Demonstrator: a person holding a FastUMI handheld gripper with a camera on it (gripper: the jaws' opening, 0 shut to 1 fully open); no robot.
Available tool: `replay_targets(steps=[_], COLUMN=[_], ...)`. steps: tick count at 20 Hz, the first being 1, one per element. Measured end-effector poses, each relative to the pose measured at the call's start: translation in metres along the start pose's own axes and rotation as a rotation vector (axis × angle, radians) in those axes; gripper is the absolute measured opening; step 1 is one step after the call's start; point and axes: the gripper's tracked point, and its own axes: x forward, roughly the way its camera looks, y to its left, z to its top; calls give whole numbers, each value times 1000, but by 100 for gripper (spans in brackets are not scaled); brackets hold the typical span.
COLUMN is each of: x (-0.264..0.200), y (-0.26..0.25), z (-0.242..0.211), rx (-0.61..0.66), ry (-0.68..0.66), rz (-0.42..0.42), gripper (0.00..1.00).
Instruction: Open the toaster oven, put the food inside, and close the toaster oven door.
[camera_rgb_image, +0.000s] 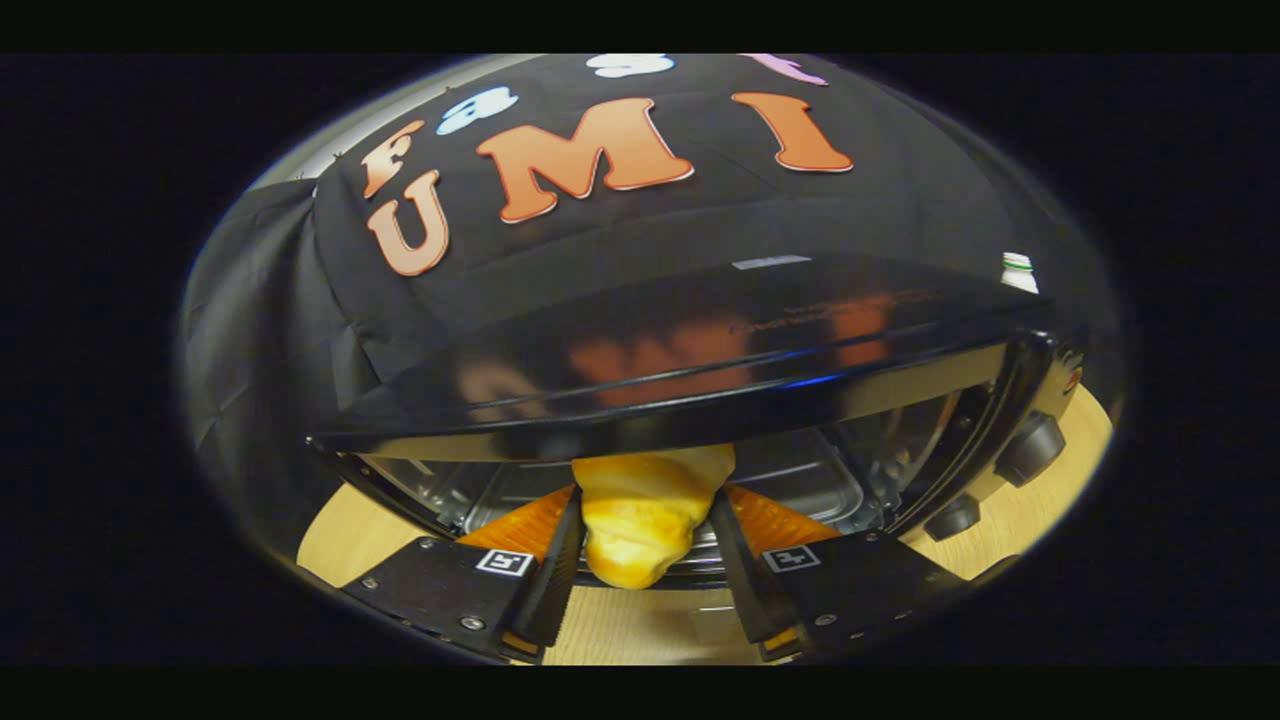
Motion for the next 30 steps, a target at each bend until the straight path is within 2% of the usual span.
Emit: replay_targets(steps=[3, 4, 8, 12, 17, 21, 24, 30], x=[0, -2, -35, -83, -141, -172, -184, -195], y=[-5, -5, -6, 2, -13, -26, -46, -37], z=[7, 6, 17, 18, -8, -55, -96, -126], rx=[-50, -64, -126, -8, 106, 166, 166, 82], ry=[-39, -36, -79, -125, -140, -70, 16, 100], rz=[-47, -51, -43, 44, 72, 95, 58, 103], gripper=[71, 78, 89, 91, 93, 94, 94, 94])
